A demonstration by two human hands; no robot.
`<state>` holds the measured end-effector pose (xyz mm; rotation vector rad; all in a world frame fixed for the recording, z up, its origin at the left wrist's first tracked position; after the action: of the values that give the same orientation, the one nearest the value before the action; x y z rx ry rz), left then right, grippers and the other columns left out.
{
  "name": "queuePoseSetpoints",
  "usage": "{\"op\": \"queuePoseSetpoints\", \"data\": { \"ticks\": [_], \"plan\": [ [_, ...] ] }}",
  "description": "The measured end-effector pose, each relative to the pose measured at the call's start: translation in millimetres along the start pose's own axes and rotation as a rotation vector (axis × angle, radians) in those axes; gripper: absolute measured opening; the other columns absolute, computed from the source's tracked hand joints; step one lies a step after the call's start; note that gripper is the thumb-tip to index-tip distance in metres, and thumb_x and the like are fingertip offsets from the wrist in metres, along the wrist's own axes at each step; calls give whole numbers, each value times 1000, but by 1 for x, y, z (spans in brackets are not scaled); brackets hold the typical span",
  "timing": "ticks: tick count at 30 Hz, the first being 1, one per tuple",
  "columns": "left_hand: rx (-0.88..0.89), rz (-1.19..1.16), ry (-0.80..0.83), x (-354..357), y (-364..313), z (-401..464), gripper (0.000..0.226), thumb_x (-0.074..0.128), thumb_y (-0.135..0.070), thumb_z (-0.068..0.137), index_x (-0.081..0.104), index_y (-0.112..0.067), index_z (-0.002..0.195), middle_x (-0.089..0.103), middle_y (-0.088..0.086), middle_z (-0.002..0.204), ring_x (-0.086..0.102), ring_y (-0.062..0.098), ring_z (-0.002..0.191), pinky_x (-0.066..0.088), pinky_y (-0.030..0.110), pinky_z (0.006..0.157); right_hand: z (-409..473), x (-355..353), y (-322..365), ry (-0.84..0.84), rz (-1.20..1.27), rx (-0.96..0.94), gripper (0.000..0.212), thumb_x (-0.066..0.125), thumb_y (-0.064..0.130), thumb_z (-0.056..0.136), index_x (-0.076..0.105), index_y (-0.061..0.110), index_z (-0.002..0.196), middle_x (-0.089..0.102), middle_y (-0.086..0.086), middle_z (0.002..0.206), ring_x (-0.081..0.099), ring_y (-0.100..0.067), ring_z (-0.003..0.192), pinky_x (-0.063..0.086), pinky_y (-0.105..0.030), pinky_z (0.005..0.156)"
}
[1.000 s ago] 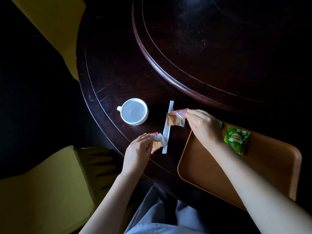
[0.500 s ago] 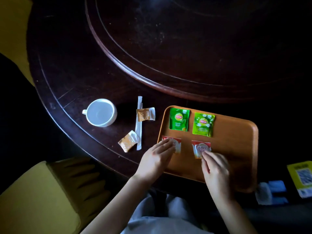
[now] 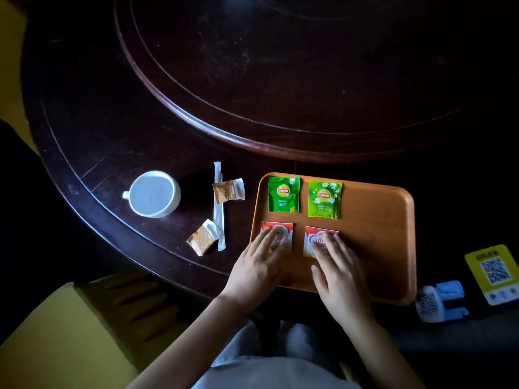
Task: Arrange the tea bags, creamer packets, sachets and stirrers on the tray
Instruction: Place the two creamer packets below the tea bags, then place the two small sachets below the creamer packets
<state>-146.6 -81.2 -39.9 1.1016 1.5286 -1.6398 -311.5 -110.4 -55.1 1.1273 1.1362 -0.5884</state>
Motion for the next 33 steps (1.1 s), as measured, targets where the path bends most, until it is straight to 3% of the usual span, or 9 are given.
{"op": "queuePoseSetpoints", "data": {
  "ticks": [7,14,19,22,27,33],
  "plan": [
    [-7,22,-24,-2,-5,8,40,52,-21,83,51,-17,123,50,16,134,48,33,122,48,41,92,6,-3,1,10,4,-24,40,43,27,85,64,11,116,56,-17,133,49,-34,125,47,-51,94],
    [-5,-21,-96,-15,-1,3,46,57,-24,83,47,-14,127,51,19,134,46,34,125,47,45,94,15,-16,5,-120,66,-13,40,45,26,86,65,10,117,56,-19,131,51,-34,120,40,-44,99],
    [-307,-54,-423,-67,50,-29,43,62,-20,79,53,-11,120,55,18,126,48,28,118,40,36,99,68,-27,53,-212,91,-161,38,56,19,83,63,8,119,58,-18,130,52,-32,120,45,-43,100],
    [-379,61,-359,-70,78,-51,46,63,-23,78,55,-9,121,55,16,128,48,28,119,39,34,100,107,-12,93,-131,80,-318,44,69,8,76,62,6,119,58,-20,129,55,-36,119,48,-48,97],
    [-414,75,-220,-57,103,-64,47,70,-18,74,59,-10,120,60,10,125,53,27,119,48,42,96,147,23,128,3,3,-477,48,78,0,62,66,2,108,65,-21,117,61,-37,110,53,-46,88],
    [-425,11,-309,-55,108,-58,13,67,-13,76,67,-13,90,69,4,107,62,25,103,54,35,83,164,39,132,18,-34,-458,18,75,-6,57,67,3,70,70,-11,75,67,-32,73,57,-36,56]
  ]
}}
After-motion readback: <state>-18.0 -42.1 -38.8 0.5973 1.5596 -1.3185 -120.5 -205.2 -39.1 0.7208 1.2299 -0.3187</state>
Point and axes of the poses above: each hand's wrist, its own z-axis towards the middle knuckle, its own x-axis out of the palm, y = z × x, the point moved 5 cm from there along z, towards the middle knuckle
